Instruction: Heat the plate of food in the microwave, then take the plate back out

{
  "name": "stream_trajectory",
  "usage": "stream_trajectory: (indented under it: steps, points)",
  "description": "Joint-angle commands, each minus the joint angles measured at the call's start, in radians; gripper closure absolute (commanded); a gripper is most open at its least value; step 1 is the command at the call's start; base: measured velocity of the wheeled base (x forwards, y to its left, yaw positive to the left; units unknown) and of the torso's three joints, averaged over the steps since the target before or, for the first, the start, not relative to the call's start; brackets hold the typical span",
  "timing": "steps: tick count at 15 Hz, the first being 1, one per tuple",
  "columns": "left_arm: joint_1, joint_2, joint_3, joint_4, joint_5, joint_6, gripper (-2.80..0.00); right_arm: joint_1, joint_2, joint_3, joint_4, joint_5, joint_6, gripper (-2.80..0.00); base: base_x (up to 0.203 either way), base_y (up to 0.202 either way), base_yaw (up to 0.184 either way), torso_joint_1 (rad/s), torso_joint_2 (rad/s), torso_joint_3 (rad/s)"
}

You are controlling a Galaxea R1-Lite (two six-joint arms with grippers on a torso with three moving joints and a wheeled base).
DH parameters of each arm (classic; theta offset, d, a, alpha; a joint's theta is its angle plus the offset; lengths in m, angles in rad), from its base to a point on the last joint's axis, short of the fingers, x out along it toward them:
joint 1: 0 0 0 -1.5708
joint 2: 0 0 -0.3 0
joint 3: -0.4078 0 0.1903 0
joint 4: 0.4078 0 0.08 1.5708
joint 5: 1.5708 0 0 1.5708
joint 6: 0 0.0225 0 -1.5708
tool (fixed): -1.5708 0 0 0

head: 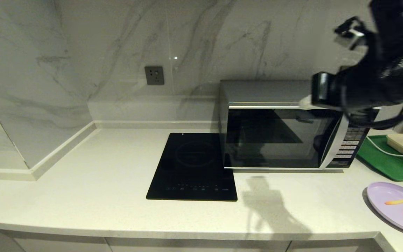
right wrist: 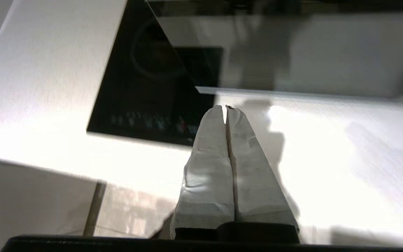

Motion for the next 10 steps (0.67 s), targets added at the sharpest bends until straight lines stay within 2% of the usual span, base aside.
stream_trajectory:
  steps: [1, 4, 6, 8, 10]
  points:
    - [0.001, -0.001, 0.0, 0.0, 0.0, -0.001, 0.0, -0.003, -0.334, 0.066, 0.127, -0.075, 0.012, 0.0, 0.0, 0.0, 0.0, 0.0, 0.0, 0.0]
    - [0.001, 0.0, 0.0, 0.0, 0.0, -0.001, 0.0, -0.013, -0.598, 0.156, 0.295, -0.254, 0.034, 0.0, 0.0, 0.0, 0.0, 0.0, 0.0, 0.0]
    - [0.001, 0.0, 0.0, 0.0, 0.0, -0.001, 0.0, -0.061, -0.747, 0.191, 0.421, -0.349, 0.039, 0.0, 0.0, 0.0, 0.0, 0.0, 0.0, 0.0]
    - [-0.001, 0.0, 0.0, 0.0, 0.0, -0.001, 0.0, -0.168, -0.874, 0.208, 0.515, -0.384, 0.024, 0.0, 0.0, 0.0, 0.0, 0.0, 0.0, 0.0]
    - [-0.001, 0.0, 0.0, 0.0, 0.0, -0.001, 0.0, -0.286, -1.012, 0.246, 0.561, -0.372, -0.037, 0.0, 0.0, 0.0, 0.0, 0.0, 0.0, 0.0]
